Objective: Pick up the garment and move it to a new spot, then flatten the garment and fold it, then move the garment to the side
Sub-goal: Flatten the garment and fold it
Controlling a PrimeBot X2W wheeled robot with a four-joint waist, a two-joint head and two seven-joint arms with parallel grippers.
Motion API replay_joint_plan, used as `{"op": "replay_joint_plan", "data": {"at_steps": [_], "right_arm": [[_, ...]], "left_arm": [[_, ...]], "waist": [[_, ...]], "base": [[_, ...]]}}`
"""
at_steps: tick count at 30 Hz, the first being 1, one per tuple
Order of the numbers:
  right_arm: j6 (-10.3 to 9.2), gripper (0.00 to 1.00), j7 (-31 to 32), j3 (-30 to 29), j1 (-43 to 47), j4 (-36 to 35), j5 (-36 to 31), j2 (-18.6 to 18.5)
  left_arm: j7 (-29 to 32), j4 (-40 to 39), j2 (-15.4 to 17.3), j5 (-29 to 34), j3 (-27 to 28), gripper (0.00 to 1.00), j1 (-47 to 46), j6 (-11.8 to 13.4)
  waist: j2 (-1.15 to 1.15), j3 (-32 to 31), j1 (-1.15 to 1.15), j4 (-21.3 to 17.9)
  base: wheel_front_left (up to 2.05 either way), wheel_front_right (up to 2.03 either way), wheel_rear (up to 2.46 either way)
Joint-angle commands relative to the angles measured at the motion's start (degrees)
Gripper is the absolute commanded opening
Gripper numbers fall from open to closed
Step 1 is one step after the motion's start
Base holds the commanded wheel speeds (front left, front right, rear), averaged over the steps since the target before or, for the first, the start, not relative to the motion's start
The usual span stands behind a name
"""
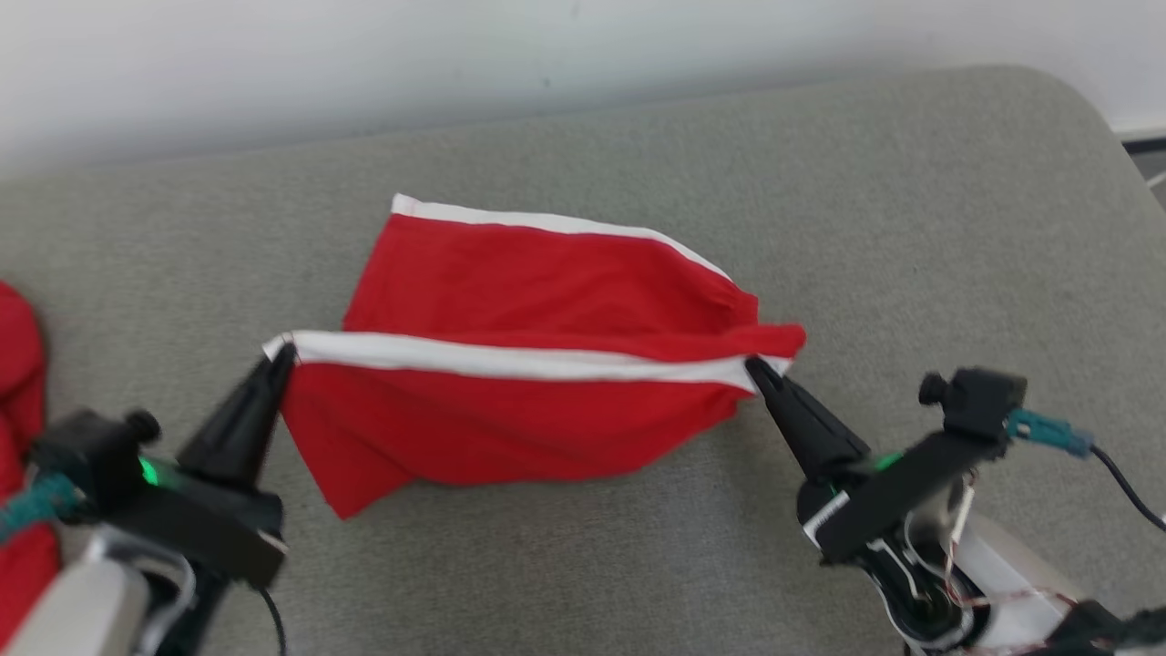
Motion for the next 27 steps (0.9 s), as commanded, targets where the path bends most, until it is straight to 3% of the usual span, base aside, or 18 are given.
{"op": "replay_joint_plan", "data": {"at_steps": [1, 7, 14, 27], "right_arm": [[0.01, 0.0, 0.2, -0.3, -1.0, 0.4, 0.0, 0.6], [0.01, 0.0, 1.2, -1.5, -7.9, 6.1, -0.2, 5.9], [0.01, 0.0, 1.5, -1.4, -15.0, 12.2, 0.8, 11.3], [0.01, 0.0, -0.6, -0.5, -23.9, 21.5, 3.1, 18.6]], "left_arm": [[0.1, 0.5, 1.0, -0.3, -0.1, 0.0, -1.3, 0.0], [4.1, 4.9, 6.8, -3.3, -3.9, 0.0, -11.8, 0.0], [5.9, 11.5, 11.0, -5.4, -8.4, 0.0, -22.8, 0.0], [8.8, 23.9, 14.4, -8.5, -17.7, 0.0, -38.9, 0.0]], "waist": [[-0.01, 2.9, -0.01, -2.7], [-0.01, 7.2, -0.01, -6.4], [-0.01, 10.7, -0.01, -9.8], [-0.01, 14.9, -0.01, -13.2]], "base": [[0.0, 0.0, 0.0], [0.0, 0.0, 0.0], [0.0, 0.0, 0.0], [0.0, 0.0, 0.0]]}}
